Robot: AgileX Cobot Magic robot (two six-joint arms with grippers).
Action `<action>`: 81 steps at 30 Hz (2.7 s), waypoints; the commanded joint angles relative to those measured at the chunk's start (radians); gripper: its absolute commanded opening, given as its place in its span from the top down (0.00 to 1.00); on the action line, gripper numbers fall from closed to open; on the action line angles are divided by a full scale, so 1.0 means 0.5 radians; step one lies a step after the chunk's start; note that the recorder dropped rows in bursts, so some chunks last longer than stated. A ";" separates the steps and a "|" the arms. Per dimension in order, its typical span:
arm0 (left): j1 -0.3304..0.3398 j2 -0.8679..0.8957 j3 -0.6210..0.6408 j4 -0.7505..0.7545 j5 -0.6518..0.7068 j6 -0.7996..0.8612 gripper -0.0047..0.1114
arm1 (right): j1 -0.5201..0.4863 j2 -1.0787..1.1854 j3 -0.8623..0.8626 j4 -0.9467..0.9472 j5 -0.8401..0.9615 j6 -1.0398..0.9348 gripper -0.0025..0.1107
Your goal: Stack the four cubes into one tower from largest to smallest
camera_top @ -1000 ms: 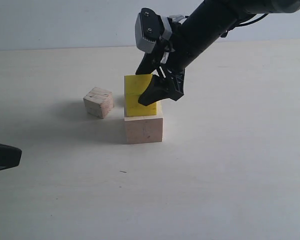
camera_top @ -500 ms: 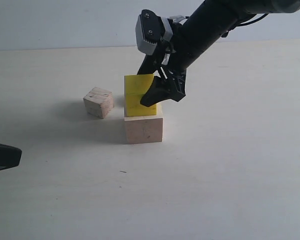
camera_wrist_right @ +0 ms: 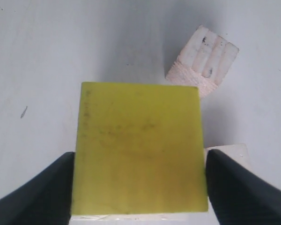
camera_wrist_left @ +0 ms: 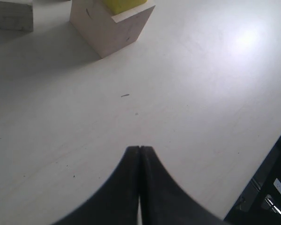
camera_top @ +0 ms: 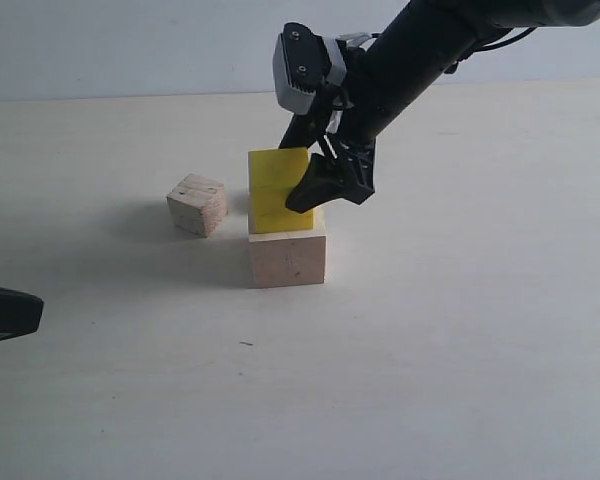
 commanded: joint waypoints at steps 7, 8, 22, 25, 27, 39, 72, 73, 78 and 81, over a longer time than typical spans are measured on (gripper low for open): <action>-0.012 0.003 -0.012 -0.013 0.005 0.005 0.96 | -0.002 -0.024 0.005 -0.010 -0.026 0.003 0.36; -0.012 0.003 -0.012 -0.013 0.005 0.005 0.96 | -0.002 -0.024 0.005 -0.006 -0.019 0.003 0.36; -0.012 0.003 -0.012 -0.013 0.005 0.005 0.96 | -0.002 -0.226 0.005 0.013 -0.003 0.098 0.36; -0.012 0.003 -0.012 -0.021 0.005 0.005 0.96 | -0.002 -0.331 0.005 0.013 -0.003 0.237 0.36; -0.012 0.003 -0.012 -0.035 0.005 0.005 0.96 | -0.002 -0.408 0.005 0.013 -0.011 0.380 0.39; -0.012 0.003 -0.012 -0.383 -0.040 0.005 0.96 | -0.006 -0.813 0.008 -0.327 -0.049 1.839 0.98; -0.723 1.543 -0.995 -1.012 -1.181 0.995 0.34 | -0.006 -2.310 1.156 -0.782 -0.239 2.861 0.98; -0.739 1.588 -1.026 -1.013 -1.186 0.995 0.32 | -0.006 -2.319 1.156 -0.792 -0.227 2.865 0.98; -0.759 1.776 -1.112 -1.013 -1.368 1.026 0.32 | -0.006 -2.349 1.156 -0.875 -0.187 2.932 0.98; -0.759 1.874 -1.139 -1.005 -1.387 1.030 0.32 | -0.006 -2.353 1.156 -0.894 -0.181 2.949 0.98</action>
